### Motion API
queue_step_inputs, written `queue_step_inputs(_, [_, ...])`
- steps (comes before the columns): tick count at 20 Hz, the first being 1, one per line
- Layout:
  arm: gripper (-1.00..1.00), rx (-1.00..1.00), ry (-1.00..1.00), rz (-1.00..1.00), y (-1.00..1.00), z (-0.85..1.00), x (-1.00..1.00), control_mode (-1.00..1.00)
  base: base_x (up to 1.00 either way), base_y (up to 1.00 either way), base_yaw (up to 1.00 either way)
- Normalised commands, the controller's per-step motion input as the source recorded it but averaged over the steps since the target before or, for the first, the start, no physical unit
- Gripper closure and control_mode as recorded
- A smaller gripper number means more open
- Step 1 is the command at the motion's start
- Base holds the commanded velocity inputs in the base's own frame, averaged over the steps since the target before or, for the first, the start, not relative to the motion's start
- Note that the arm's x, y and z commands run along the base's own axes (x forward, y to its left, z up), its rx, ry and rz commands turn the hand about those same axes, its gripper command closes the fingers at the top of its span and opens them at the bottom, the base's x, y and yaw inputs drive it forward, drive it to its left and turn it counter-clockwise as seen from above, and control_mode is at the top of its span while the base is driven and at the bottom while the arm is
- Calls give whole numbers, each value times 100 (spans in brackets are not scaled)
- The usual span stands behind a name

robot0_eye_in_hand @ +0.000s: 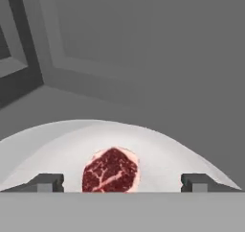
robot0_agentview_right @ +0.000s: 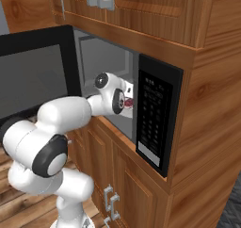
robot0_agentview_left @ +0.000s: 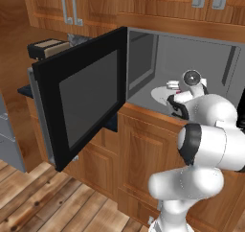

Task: Transport the steak from the fridge to the microwave and turn on the microwave.

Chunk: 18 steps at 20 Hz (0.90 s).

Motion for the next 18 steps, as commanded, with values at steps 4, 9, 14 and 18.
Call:
queue_step_inputs(4, [-100,-14,-64,0,37,24,-48,-100,0,0,0])
queue_step_inputs(9, [-100,-3,-21,5,35,4,-65,-100,0,0,0])
queue_step_inputs(14, [-100,0,21,8,52,20,-49,-100,0,0,0])
queue_step_inputs(18, [-100,6,15,1,35,74,-54,-100,0,0,0])
